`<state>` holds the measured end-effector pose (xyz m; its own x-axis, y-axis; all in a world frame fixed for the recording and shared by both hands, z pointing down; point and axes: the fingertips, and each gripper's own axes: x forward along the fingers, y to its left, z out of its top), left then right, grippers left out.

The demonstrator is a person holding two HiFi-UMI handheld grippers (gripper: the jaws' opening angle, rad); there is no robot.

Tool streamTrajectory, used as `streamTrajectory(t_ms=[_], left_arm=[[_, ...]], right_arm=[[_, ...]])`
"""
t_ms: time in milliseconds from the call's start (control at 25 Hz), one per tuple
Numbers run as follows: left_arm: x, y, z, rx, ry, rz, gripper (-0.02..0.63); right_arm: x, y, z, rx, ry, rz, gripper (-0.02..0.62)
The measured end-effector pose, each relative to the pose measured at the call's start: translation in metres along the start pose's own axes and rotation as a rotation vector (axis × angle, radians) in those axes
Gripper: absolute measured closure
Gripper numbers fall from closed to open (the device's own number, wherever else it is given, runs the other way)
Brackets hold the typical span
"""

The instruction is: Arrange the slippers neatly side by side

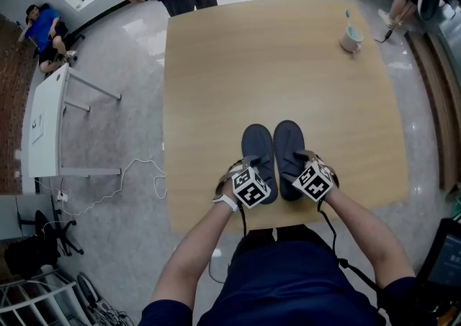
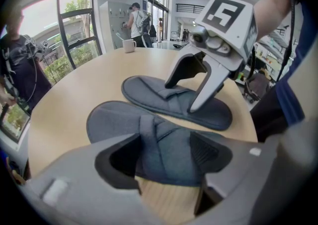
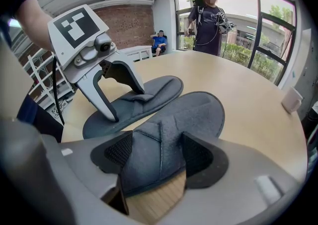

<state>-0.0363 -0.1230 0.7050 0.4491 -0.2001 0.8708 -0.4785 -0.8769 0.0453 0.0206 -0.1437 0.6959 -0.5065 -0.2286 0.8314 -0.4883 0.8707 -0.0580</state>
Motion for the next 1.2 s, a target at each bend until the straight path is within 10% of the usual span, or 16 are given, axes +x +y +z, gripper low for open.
streamTrajectory(t_ms=[1200], left_arm=[[-0.0065,0.0023,0.0041,-0.046,-0.02,0.015,0.282]], right_arm=[[-0.0043,0.0029,0.0076,0.017,-0.03,-0.014,0.273]])
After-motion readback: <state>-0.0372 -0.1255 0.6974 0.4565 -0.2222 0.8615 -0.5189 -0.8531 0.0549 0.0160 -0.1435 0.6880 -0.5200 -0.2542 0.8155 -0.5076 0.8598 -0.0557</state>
